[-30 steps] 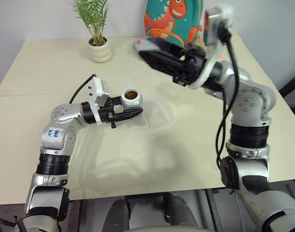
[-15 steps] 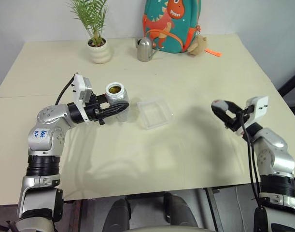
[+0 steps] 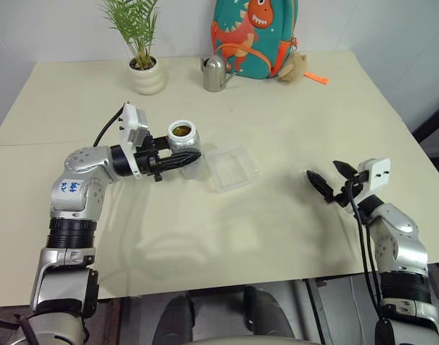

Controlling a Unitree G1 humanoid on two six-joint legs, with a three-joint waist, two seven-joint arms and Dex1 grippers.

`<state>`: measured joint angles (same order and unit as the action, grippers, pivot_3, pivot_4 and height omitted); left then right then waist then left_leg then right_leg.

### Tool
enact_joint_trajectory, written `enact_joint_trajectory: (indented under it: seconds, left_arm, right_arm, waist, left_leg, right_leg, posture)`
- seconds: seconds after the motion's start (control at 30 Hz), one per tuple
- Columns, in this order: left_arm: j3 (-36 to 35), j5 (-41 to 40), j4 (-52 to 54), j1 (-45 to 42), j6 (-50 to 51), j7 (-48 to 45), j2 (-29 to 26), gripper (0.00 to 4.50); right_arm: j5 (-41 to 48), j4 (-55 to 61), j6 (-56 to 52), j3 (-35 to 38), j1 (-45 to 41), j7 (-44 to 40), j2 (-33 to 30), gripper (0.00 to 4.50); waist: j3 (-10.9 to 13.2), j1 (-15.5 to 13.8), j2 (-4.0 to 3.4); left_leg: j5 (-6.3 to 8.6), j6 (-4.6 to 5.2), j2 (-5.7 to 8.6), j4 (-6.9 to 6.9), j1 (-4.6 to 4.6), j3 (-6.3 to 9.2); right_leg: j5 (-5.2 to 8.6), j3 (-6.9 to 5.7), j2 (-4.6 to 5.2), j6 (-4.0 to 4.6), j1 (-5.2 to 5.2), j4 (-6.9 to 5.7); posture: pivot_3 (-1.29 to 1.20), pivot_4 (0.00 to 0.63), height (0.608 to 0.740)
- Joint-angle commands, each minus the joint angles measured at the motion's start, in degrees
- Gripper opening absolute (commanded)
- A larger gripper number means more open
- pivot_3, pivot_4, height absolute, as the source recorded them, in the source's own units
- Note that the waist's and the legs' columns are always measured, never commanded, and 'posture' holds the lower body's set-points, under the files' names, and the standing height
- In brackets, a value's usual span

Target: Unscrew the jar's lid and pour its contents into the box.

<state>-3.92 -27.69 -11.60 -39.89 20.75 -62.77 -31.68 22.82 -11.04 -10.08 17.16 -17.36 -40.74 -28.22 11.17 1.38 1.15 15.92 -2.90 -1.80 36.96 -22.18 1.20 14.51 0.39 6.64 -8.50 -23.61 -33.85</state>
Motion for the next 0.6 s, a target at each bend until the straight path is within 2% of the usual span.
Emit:
enact_joint_trajectory:
  seconds: [0.03, 0.17, 0.33, 0.43, 0.6]
  left_arm:
    - [-0.1, 1.0, -0.6, -2.4, -2.1, -0.2, 0.0, 1.92]
    - [1.0, 3.3, -3.2, -4.6, -4.0, 0.0, 0.0, 1.92]
    - [5.4, 10.8, -9.2, -11.1, -6.2, 2.8, 0.1, 1.92]
    - [7.6, 14.5, -12.0, -15.2, -7.8, 5.3, 1.9, 1.92]
    - [10.0, 19.1, -14.6, -18.9, -10.5, 8.9, 5.2, 1.92]
  right_arm:
    - [5.0, 11.3, -6.5, 1.4, 0.7, -3.6, -5.9, 4.46]
    - [11.2, 20.4, -16.3, 1.5, 2.2, -8.1, -12.9, 4.46]
    - [20.2, 30.4, -29.5, 0.8, 4.2, -14.6, -22.8, 4.46]
    - [21.4, 32.9, -31.0, 0.7, 3.8, -13.6, -23.4, 4.46]
    - [19.1, 33.5, -28.8, 0.2, 4.1, -9.9, -20.9, 4.46]
  waist:
    - [0.0, -0.1, -0.02]
    - [0.0, -0.2, -0.01]
    - [0.0, -1.3, 0.0]
    - [0.0, -1.4, 0.03]
    - [0.0, -1.6, 0.04]
  left_leg:
    - [0.0, 0.0, 0.0, 0.0, -0.01, -0.01]
    - [0.01, 0.02, 0.0, 0.01, 0.01, 0.0]
    - [0.02, 0.03, 0.0, 0.08, 0.01, 0.0]
    - [0.02, 0.03, 0.0, 0.1, -0.01, 0.0]
    - [0.04, 0.06, 0.01, 0.1, -0.09, -0.01]
  right_leg:
    - [0.0, 0.0, 0.01, 0.0, 0.0, 0.0]
    - [0.0, -0.01, -0.01, 0.0, 0.02, 0.1]
    - [0.0, -0.01, -0.01, 0.01, 0.03, 0.23]
    - [0.0, -0.01, 0.0, 0.0, 0.03, 0.26]
    - [-0.03, -0.01, 0.0, -0.05, 0.03, 0.34]
  posture:
    - [0.0, 0.15, 0.74]
    - [0.0, 0.15, 0.74]
    - [0.0, 0.15, 0.74]
    - [0.0, 0.15, 0.74]
    - [0.0, 0.15, 0.74]
